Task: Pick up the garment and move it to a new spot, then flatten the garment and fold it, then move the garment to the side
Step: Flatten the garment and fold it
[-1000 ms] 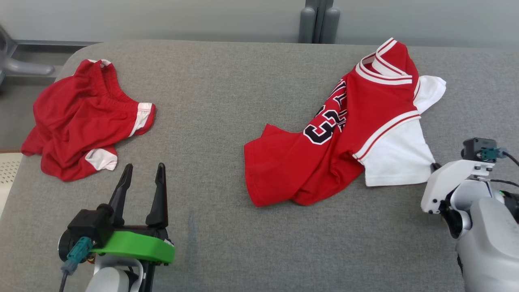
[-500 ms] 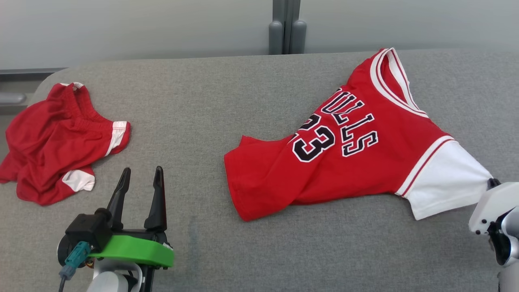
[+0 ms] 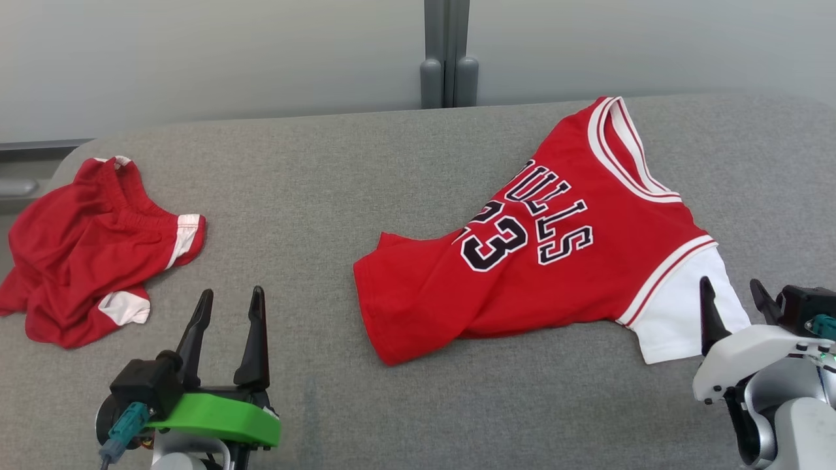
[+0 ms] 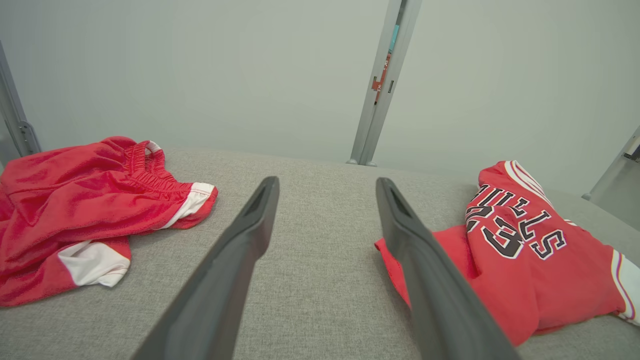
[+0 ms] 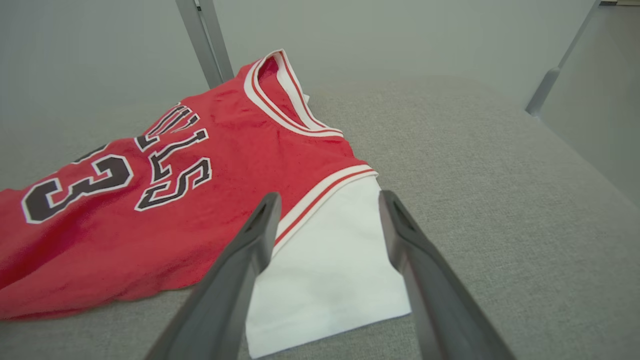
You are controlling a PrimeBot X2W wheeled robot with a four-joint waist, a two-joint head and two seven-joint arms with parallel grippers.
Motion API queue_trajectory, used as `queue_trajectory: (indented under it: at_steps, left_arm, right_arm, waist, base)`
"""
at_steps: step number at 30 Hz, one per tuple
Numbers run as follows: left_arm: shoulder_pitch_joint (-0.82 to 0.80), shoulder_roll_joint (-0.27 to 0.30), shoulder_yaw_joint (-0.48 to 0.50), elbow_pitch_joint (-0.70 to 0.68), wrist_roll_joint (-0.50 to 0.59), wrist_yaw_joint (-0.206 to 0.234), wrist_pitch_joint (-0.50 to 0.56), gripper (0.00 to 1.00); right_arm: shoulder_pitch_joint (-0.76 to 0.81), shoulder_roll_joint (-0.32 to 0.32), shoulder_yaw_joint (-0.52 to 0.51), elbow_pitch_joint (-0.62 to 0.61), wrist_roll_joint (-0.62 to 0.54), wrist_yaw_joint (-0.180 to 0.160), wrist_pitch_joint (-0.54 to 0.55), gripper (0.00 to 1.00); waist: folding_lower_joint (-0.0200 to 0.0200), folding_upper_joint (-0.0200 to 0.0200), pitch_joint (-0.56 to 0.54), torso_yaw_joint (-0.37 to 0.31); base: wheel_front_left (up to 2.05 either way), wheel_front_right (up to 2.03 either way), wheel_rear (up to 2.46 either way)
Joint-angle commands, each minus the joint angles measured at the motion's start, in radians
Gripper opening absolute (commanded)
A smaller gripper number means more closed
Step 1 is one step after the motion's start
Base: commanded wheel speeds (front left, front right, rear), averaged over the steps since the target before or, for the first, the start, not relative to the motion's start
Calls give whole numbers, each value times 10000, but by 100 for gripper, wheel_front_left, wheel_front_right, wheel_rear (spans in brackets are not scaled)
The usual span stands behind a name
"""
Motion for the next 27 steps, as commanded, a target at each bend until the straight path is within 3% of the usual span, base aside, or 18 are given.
queue_trajectory:
  at_steps: [1, 10, 27]
  left_arm:
    - [194, 127, 58, 19, -50, 26, -2, 100]
    - [634, 150, 81, 2, -99, 185, -3, 100]
    - [363, 141, -105, 568, -201, 195, 251, 100]
  right_arm:
    - [261, -18, 337, -299, 109, -17, -429, 100]
    - [1235, -319, 2014, -1604, 202, -17, -2111, 100]
    - [1608, -255, 2390, -1986, 726, -17, -1628, 100]
  waist:
    - [0, 0, -156, -31]
    - [0, 0, -521, -44]
    - [0, 0, -550, 44]
  base:
    - [0, 0, 0]
    - [0, 0, 0]
    - [0, 0, 0]
